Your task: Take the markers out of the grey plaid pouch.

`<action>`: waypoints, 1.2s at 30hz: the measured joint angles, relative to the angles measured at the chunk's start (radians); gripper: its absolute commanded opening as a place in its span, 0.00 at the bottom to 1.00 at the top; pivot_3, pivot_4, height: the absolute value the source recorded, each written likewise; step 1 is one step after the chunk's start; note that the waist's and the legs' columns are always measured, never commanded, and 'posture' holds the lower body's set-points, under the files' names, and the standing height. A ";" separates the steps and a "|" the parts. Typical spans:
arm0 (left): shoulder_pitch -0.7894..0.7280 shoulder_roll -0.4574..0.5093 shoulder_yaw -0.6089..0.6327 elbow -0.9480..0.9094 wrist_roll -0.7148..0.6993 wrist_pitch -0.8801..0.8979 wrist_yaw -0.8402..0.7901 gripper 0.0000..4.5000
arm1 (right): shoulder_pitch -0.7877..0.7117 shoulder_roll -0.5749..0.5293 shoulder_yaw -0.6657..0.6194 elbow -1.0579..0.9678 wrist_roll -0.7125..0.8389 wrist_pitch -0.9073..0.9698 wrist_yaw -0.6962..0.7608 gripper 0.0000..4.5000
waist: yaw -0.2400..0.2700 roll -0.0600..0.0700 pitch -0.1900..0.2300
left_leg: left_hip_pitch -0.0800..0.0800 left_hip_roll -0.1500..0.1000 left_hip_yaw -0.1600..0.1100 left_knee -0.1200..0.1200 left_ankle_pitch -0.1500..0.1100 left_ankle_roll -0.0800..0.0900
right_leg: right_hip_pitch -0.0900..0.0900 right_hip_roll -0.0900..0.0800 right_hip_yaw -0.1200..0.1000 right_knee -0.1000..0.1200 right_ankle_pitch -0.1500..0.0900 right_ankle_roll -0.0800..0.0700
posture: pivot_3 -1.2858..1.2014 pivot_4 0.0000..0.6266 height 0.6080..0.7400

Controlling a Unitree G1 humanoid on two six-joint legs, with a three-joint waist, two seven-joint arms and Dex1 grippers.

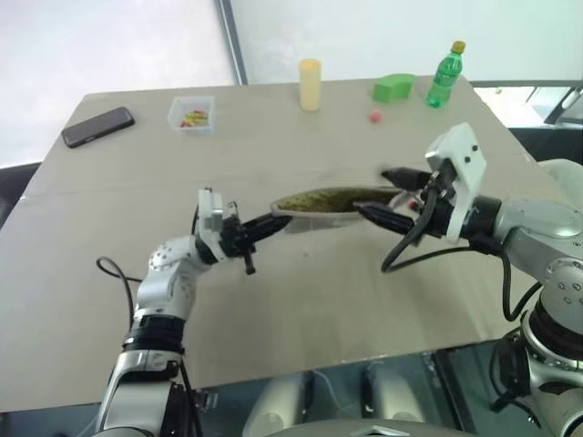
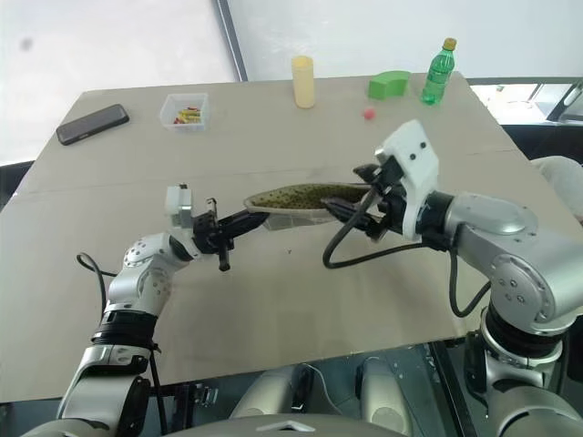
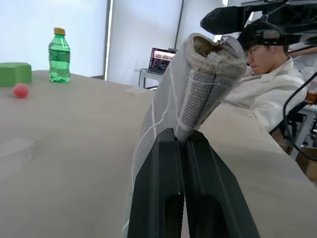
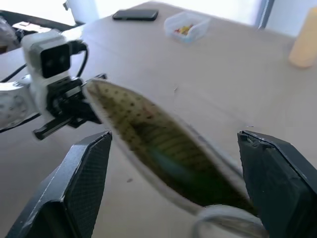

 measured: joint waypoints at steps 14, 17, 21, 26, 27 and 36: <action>0.136 0.012 -0.073 -0.169 0.063 0.164 0.067 0.00 | -0.006 -0.065 0.044 0.049 0.163 0.111 0.017 0.91 | -0.004 0.000 0.000 | 0.001 0.001 0.000 -0.001 0.000 0.000 | 0.000 -0.001 0.000 0.000 0.000 0.000 | 0.52 0.24 1.00; 0.136 0.007 -0.071 -0.177 0.062 0.163 0.083 0.00 | -0.003 -0.092 0.048 0.059 0.195 0.111 0.033 0.91 | -0.002 0.000 0.000 | 0.001 0.001 0.000 -0.001 0.000 0.000 | 0.000 -0.001 0.000 0.000 0.000 0.000 | 0.52 0.24 1.00; 0.136 -0.004 -0.060 -0.188 0.061 0.158 0.107 0.00 | -0.004 -0.114 0.015 0.062 0.264 0.111 0.057 0.86 | 0.000 0.000 0.000 | 0.000 0.001 0.000 -0.001 0.000 0.000 | 0.000 -0.001 0.000 0.000 0.000 0.000 | 0.52 0.24 1.00; 0.136 -0.023 -0.055 -0.203 0.061 0.153 0.127 0.00 | 0.066 -0.059 0.013 0.084 0.304 0.110 0.033 0.59 | 0.003 0.000 0.000 | 0.000 0.001 0.000 -0.001 0.000 0.000 | 0.000 -0.002 0.000 0.000 0.000 0.000 | 0.52 0.24 1.00; 0.136 -0.024 -0.055 -0.205 0.061 0.153 0.129 0.00 | 0.076 -0.051 0.018 0.093 0.302 0.108 0.022 0.59 | 0.003 0.000 0.000 | 0.000 0.001 0.000 -0.001 0.000 0.000 | 0.000 -0.002 0.000 0.000 0.000 0.000 | 0.52 0.24 1.00; 0.138 -0.018 -0.059 -0.208 0.068 0.113 0.085 0.00 | 0.109 0.078 -0.065 0.191 0.289 0.096 -0.119 0.59 | 0.004 0.000 0.000 | 0.000 0.001 0.000 -0.001 0.000 0.000 | 0.000 -0.001 0.000 0.000 0.000 0.000 | 0.52 0.24 1.00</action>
